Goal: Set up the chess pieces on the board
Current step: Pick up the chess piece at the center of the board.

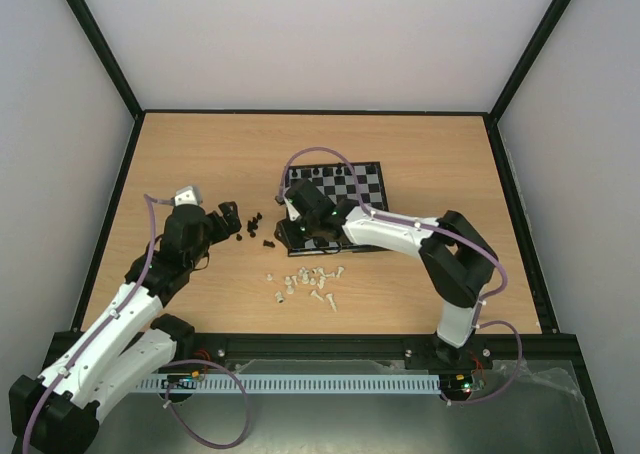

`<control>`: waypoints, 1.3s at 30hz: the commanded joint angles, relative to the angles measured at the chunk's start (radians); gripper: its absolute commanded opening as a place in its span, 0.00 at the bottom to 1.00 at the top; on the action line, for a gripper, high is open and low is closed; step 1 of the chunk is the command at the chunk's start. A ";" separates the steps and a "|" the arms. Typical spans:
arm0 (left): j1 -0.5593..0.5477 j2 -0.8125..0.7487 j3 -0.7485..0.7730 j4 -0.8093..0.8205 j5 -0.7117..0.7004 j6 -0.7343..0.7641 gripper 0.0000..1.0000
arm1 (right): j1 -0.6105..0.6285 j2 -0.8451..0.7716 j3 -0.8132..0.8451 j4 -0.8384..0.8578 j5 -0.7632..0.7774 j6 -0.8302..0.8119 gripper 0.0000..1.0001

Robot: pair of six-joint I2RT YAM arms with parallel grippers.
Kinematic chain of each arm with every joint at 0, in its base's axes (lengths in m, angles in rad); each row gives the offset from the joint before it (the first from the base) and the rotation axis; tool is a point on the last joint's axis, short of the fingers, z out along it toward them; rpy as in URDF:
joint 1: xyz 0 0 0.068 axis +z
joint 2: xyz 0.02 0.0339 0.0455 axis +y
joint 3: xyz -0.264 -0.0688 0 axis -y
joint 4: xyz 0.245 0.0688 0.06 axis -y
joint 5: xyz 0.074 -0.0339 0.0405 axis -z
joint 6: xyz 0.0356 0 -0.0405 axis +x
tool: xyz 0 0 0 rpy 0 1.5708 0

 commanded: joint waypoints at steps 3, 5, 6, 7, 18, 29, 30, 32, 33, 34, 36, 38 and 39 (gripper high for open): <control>0.009 -0.022 -0.025 0.018 0.010 -0.014 1.00 | 0.022 0.117 0.048 0.028 -0.018 -0.025 0.40; 0.010 -0.018 -0.030 0.022 0.019 -0.015 1.00 | 0.026 0.136 0.056 0.022 0.004 -0.016 0.40; 0.009 -0.013 -0.033 0.026 0.029 -0.014 0.99 | 0.026 0.137 0.055 0.019 0.018 -0.007 0.40; 0.009 -0.005 -0.038 0.033 0.045 -0.013 1.00 | 0.026 0.131 0.051 0.016 0.028 0.002 0.40; -0.002 0.148 -0.113 0.088 0.296 0.006 0.99 | 0.007 -0.202 -0.104 -0.018 0.041 0.114 0.44; 0.002 0.015 -0.117 0.011 0.157 -0.068 1.00 | -0.010 -0.129 -0.103 0.041 -0.042 0.085 0.44; 0.005 0.007 -0.118 0.009 0.154 -0.073 1.00 | -0.009 -0.103 -0.095 0.047 -0.047 0.077 0.44; 0.010 -0.009 -0.121 0.009 0.161 -0.082 0.99 | -0.009 -0.052 -0.094 0.079 -0.061 0.068 0.43; 0.010 -0.015 -0.122 0.009 0.164 -0.085 0.99 | -0.005 -0.034 -0.099 0.098 -0.073 0.063 0.42; 0.012 -0.020 -0.122 0.008 0.167 -0.086 0.99 | -0.002 -0.018 -0.109 0.122 -0.077 0.060 0.42; 0.013 -0.026 -0.115 -0.002 0.169 -0.084 1.00 | 0.012 0.014 -0.107 0.141 -0.073 0.048 0.42; 0.015 -0.026 -0.105 -0.009 0.171 -0.077 1.00 | 0.030 0.058 -0.092 0.145 -0.060 0.020 0.43; 0.016 -0.027 -0.101 -0.011 0.172 -0.073 1.00 | 0.038 0.077 -0.071 0.139 -0.056 0.004 0.43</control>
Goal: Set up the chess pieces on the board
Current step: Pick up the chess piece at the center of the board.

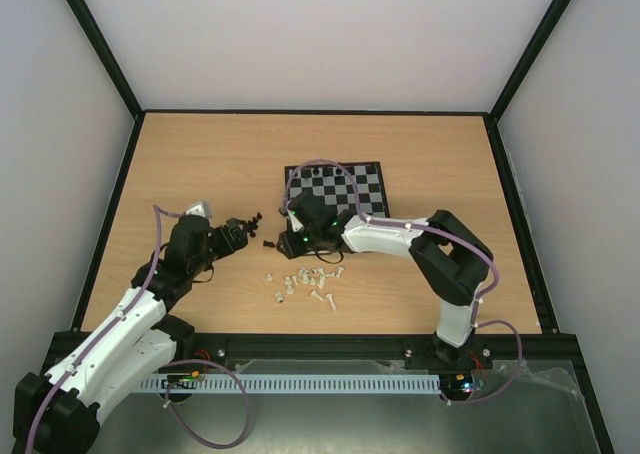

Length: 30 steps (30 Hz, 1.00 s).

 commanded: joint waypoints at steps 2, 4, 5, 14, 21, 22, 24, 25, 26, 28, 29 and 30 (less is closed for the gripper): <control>0.011 -0.011 0.019 -0.027 -0.001 0.004 0.99 | 0.050 0.084 0.061 0.027 0.026 -0.101 0.46; 0.012 -0.013 0.023 -0.028 0.002 0.008 1.00 | 0.060 0.115 0.091 0.011 0.046 -0.134 0.47; 0.014 -0.014 0.024 -0.030 0.003 0.011 0.99 | 0.061 0.128 0.106 0.000 0.065 -0.148 0.47; 0.033 -0.022 0.025 -0.023 0.022 0.029 1.00 | 0.064 0.230 0.216 -0.094 0.194 -0.268 0.48; 0.046 -0.012 0.025 -0.011 0.044 0.044 1.00 | 0.064 0.261 0.216 -0.107 0.143 -0.381 0.48; 0.048 -0.011 0.024 -0.008 0.047 0.045 0.99 | 0.064 0.262 0.211 -0.106 0.122 -0.391 0.48; 0.051 -0.007 0.020 0.000 0.054 0.046 0.99 | 0.064 0.270 0.212 -0.102 0.096 -0.397 0.48; 0.053 -0.004 0.019 0.003 0.056 0.046 0.99 | 0.064 0.277 0.216 -0.103 0.091 -0.398 0.48; 0.054 -0.001 0.019 0.006 0.058 0.047 0.99 | 0.064 0.286 0.223 -0.104 0.091 -0.399 0.48; 0.055 0.003 0.019 0.009 0.061 0.047 0.99 | 0.064 0.303 0.234 -0.112 0.100 -0.400 0.47; 0.055 0.005 0.019 0.011 0.063 0.048 0.99 | 0.063 0.311 0.237 -0.112 0.102 -0.401 0.47; 0.056 0.005 0.020 0.012 0.064 0.047 0.99 | 0.063 0.318 0.240 -0.112 0.107 -0.401 0.47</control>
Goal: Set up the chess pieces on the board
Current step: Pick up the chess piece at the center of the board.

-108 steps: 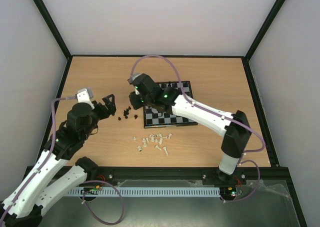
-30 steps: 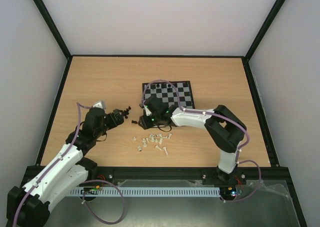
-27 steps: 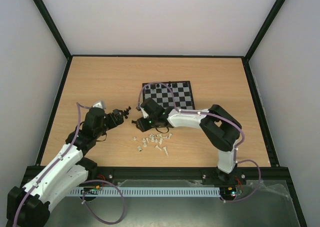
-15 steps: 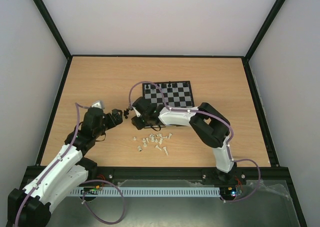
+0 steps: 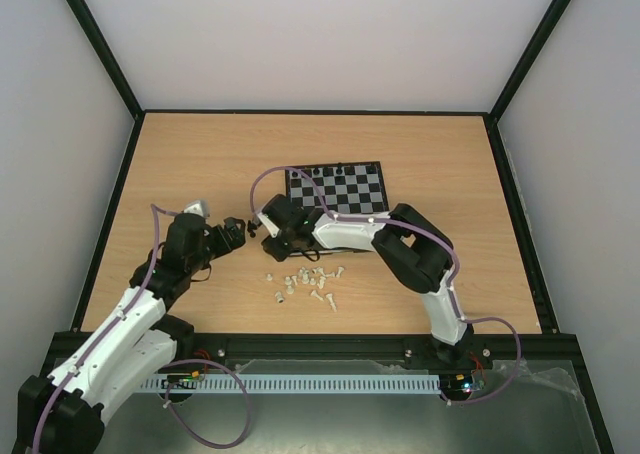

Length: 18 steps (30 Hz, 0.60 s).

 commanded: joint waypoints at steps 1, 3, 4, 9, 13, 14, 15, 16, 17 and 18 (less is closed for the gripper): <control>0.008 0.005 0.016 0.019 0.022 0.011 1.00 | -0.001 0.068 0.017 -0.058 -0.009 -0.025 0.47; 0.009 0.006 0.016 0.021 0.023 0.010 1.00 | -0.001 0.078 0.023 -0.058 -0.012 -0.027 0.44; 0.009 0.006 0.017 0.022 0.022 0.009 0.99 | -0.003 0.082 0.025 -0.057 -0.012 -0.028 0.43; 0.010 0.013 0.017 0.028 0.026 0.009 0.99 | -0.010 0.087 0.019 -0.060 -0.029 -0.029 0.31; 0.010 0.013 0.014 0.034 0.029 0.007 0.99 | -0.010 0.075 0.005 -0.056 -0.044 -0.023 0.26; 0.010 0.015 0.014 0.036 0.029 0.006 1.00 | -0.011 0.074 0.002 -0.055 -0.047 -0.018 0.28; 0.010 0.016 0.013 0.036 0.031 0.006 1.00 | -0.011 0.076 0.002 -0.056 -0.045 -0.014 0.35; 0.009 0.017 0.014 0.036 0.031 0.006 0.99 | -0.010 0.076 0.001 -0.056 -0.043 -0.011 0.40; 0.010 0.019 0.013 0.036 0.031 0.006 0.99 | -0.010 0.078 -0.001 -0.057 -0.042 -0.009 0.41; 0.010 0.019 0.014 0.036 0.031 0.006 0.99 | -0.011 0.079 -0.001 -0.059 -0.036 -0.006 0.42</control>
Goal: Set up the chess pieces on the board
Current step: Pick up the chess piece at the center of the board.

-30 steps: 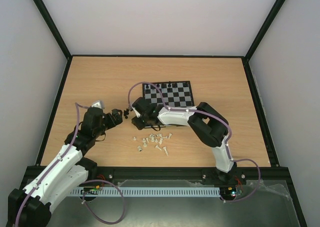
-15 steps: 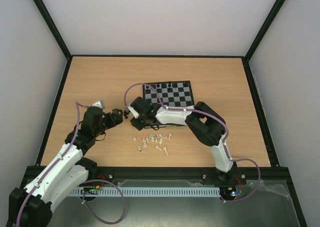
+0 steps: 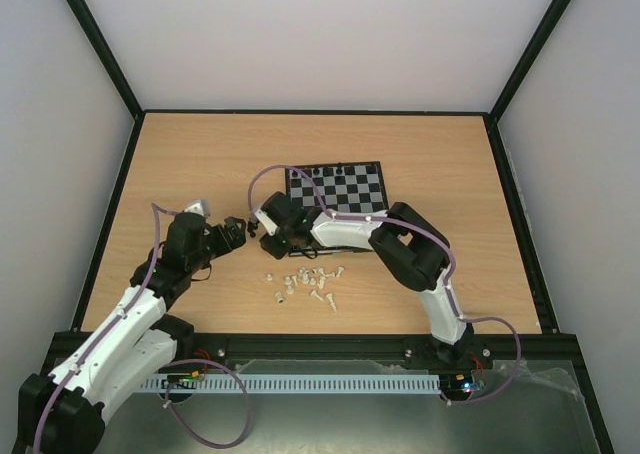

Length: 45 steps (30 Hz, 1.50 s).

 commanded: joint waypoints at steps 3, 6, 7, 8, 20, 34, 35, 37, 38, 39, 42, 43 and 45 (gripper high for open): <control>0.005 0.004 0.010 0.024 0.015 0.005 1.00 | 0.000 0.047 -0.038 -0.085 -0.004 0.016 0.41; 0.006 0.003 0.011 0.025 0.017 0.003 1.00 | 0.001 0.051 -0.037 -0.090 -0.003 0.017 0.36; 0.006 0.004 0.010 0.025 0.016 0.003 1.00 | 0.000 0.053 -0.035 -0.095 -0.001 0.020 0.35; 0.006 0.004 0.010 0.025 0.017 0.003 1.00 | 0.000 0.053 -0.036 -0.101 0.002 0.020 0.34; 0.005 0.004 0.008 0.030 0.024 0.006 1.00 | -0.002 0.044 -0.074 -0.094 -0.003 0.048 0.16; 0.006 -0.047 0.013 0.001 0.233 0.027 0.99 | -0.058 -0.239 -0.133 -0.136 -0.195 0.138 0.16; 0.007 -0.060 0.015 -0.009 0.255 0.027 0.99 | -0.058 -0.275 -0.150 -0.141 -0.206 0.141 0.16; 0.008 -0.083 0.016 -0.029 0.301 0.027 0.99 | -0.058 -0.373 -0.203 -0.142 -0.234 0.145 0.16; 0.009 -0.093 0.016 -0.036 0.334 0.021 1.00 | -0.056 -0.422 -0.232 -0.138 -0.245 0.149 0.16; 0.008 -0.104 0.010 -0.033 0.371 0.006 1.00 | -0.055 -0.467 -0.265 -0.132 -0.258 0.153 0.16; 0.010 -0.121 -0.014 0.007 0.519 -0.047 0.99 | -0.034 -0.598 -0.344 -0.132 -0.263 0.157 0.17; 0.010 -0.127 -0.022 0.023 0.558 -0.069 1.00 | -0.017 -0.634 -0.360 -0.141 -0.248 0.150 0.17; 0.009 -0.144 -0.038 0.060 0.627 -0.118 1.00 | 0.020 -0.694 -0.384 -0.159 -0.190 0.137 0.17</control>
